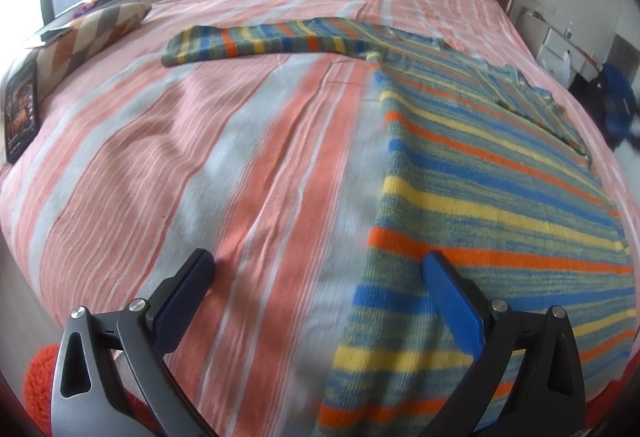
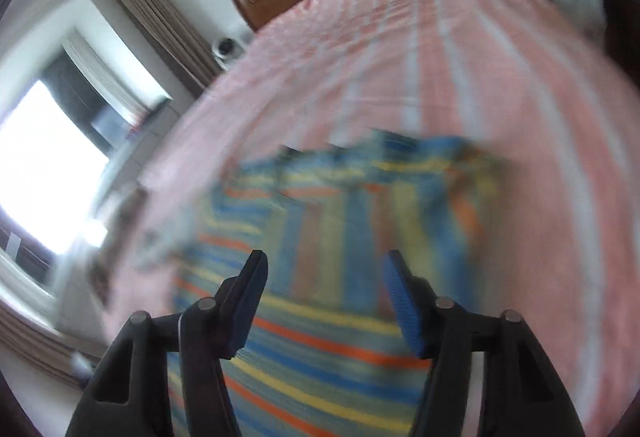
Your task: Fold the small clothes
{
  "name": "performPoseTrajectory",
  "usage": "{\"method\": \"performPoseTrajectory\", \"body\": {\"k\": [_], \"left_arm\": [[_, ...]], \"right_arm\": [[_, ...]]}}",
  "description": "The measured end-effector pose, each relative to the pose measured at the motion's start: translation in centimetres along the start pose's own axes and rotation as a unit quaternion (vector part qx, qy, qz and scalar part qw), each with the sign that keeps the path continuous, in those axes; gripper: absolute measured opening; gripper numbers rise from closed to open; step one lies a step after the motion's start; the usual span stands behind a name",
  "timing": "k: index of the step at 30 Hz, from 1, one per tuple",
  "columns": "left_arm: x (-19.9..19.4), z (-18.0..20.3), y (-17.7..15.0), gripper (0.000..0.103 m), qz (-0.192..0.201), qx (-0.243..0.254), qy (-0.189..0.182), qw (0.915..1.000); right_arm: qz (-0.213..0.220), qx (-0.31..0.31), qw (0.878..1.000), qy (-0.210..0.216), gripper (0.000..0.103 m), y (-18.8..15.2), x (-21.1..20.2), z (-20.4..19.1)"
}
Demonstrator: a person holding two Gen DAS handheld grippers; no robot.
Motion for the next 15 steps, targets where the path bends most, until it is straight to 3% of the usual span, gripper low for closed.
{"method": "performPoseTrajectory", "body": {"k": [5,11,15], "left_arm": [[-0.1,0.2,-0.1,0.103,0.002,0.000,0.005,1.0000],[0.0,0.4,-0.1,0.103,0.003,-0.001,0.011,0.9999],[0.0,0.4,-0.1,0.103,0.003,-0.001,0.010,0.9999]], "right_arm": [[-0.004,-0.025,0.996,-0.087,0.061,-6.7,-3.7,5.5],[0.069,-0.039,0.982,-0.174,0.062,-13.2,-9.4,9.8],[0.088,-0.013,0.977,-0.194,0.063,-15.1,-11.3,11.6]]}}
Point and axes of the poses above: each gripper's, at about its wrist camera, not at the fingertips, and x roughly the way its jaws point, z to its right, y to its top, the point moved 1 cm from there along x, roughly the way its jaws point, and after that the axes turned 5 degrees about x, right-handed, at the moved point
